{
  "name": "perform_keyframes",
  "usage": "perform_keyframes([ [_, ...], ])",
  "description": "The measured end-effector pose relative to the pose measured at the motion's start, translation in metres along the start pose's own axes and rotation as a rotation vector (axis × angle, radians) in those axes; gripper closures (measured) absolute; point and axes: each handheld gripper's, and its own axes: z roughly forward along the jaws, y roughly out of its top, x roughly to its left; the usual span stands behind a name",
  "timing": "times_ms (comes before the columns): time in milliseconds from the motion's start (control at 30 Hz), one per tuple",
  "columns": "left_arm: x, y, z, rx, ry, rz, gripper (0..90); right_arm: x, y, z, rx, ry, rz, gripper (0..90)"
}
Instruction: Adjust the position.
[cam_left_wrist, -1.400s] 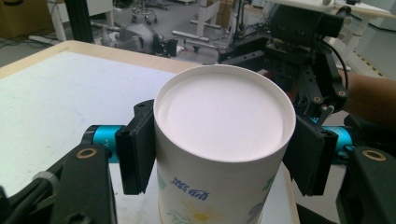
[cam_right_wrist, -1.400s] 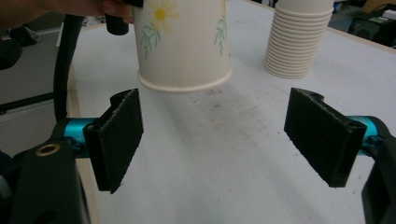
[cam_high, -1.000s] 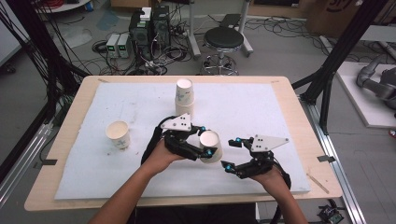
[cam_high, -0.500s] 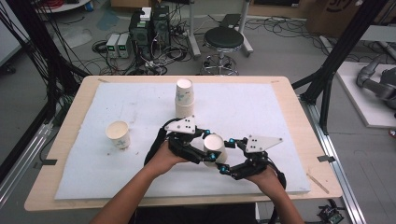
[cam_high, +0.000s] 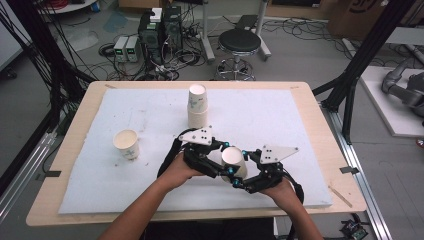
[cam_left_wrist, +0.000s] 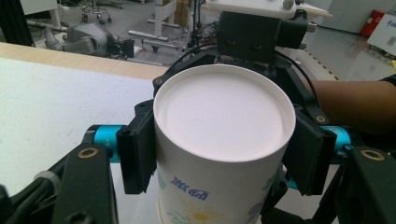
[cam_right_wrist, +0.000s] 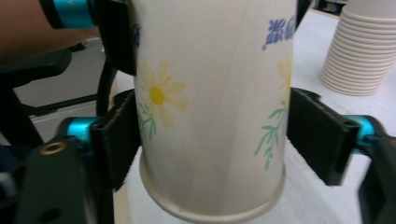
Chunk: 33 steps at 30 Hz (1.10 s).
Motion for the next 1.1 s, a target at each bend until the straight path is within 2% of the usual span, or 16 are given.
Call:
perform_keyframes([
  [33,0.0,0.0,0.0,0.0,-0.001,-0.003,34.7,0.0,0.0,0.0,-0.001,0.021,-0.001,28.3],
  [67,0.0,0.0,0.0,0.0,-0.002,-0.003,34.8,0.0,0.0,0.0,-0.004,0.023,-0.001,28.3],
  [267,0.0,-0.001,-0.001,0.003,0.003,0.0,34.9,-0.001,-0.001,0.0,-0.001,0.027,0.006,31.9],
  [333,0.0,-0.001,-0.001,0.005,0.011,0.007,34.3,-0.001,0.0,0.0,0.009,0.02,-0.006,34.0],
  [367,-0.001,-0.001,-0.002,0.002,0.036,0.019,32.7,-0.001,0.0,0.0,0.012,0.018,-0.006,34.2],
  [400,-0.001,-0.001,-0.002,0.002,0.036,0.019,28.4,-0.001,0.0,0.0,0.017,0.02,-0.006,34.6],
  [433,-0.002,0.0,-0.003,-0.001,0.068,0.016,21.9,-0.001,0.0,-0.001,0.024,0.024,-0.01,34.9],
  [500,-0.001,0.0,-0.006,0.005,0.072,0.004,17.2,-0.001,0.0,-0.001,0.037,0.021,-0.017,35.4],
  [667,-0.003,0.0,-0.01,0.057,0.06,0.011,16.4,0.0,0.001,0.0,0.086,0.012,-0.05,36.0],
  [800,-0.006,0.002,-0.015,0.121,0.054,0.041,16.4,0.001,0.003,0.001,0.12,0.02,-0.068,36.1],
  [967,-0.007,0.003,-0.018,0.147,0.052,0.044,16.4,0.002,0.01,0.006,0.191,0.034,-0.101,36.0],
  [1000,-0.007,0.004,-0.019,0.163,0.05,0.053,16.4,0.002,0.01,0.006,0.191,0.034,-0.101,36.0],
  [1033,-0.007,0.004,-0.019,0.189,0.05,0.061,16.4,0.002,0.014,0.008,0.22,0.037,-0.12,36.0],
  [1100,-0.008,0.005,-0.02,0.208,0.055,0.068,16.4,0.002,0.018,0.01,0.247,0.036,-0.138,35.9],
])
